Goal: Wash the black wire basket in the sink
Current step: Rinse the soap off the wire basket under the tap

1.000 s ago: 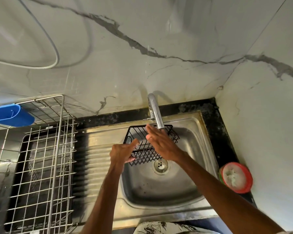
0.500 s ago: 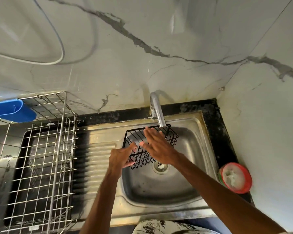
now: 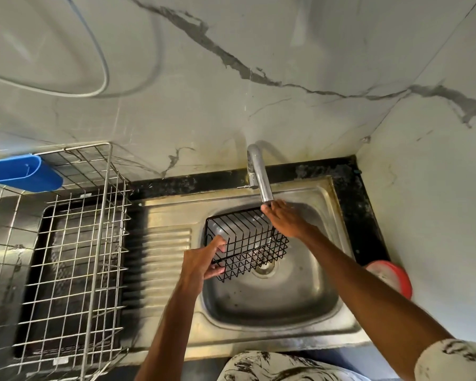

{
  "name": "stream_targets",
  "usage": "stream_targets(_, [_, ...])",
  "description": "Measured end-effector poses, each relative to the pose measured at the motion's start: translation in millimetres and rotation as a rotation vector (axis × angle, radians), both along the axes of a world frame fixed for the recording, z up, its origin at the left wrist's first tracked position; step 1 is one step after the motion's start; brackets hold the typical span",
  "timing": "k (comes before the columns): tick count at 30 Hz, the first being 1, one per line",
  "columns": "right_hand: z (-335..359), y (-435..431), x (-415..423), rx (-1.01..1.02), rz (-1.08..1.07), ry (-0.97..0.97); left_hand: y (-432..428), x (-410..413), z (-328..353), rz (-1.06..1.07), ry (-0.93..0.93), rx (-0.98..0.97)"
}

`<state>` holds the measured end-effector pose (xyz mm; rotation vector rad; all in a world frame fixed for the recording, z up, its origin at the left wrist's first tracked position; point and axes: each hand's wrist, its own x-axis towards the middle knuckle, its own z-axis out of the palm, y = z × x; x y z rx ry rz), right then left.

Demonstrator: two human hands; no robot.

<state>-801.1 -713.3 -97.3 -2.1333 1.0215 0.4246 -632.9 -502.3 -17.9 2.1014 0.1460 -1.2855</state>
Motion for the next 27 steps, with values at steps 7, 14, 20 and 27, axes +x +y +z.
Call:
stream_targets(7, [67, 102, 39, -0.064, 0.178, -0.347, -24, 5, -2, 0.020, -0.051, -0.011])
stream_targets(14, [49, 91, 7, -0.297, 0.268, -0.511, -32, 5, 9, -0.084, -0.053, 0.000])
stream_targets(20, [6, 43, -35, -0.231, -0.006, -0.227, -15, 4, 2, -0.036, 0.051, -0.109])
stream_targets(27, [46, 94, 16, -0.151, 0.123, -0.365, 5, 3, 5, -0.077, 0.038, -0.081])
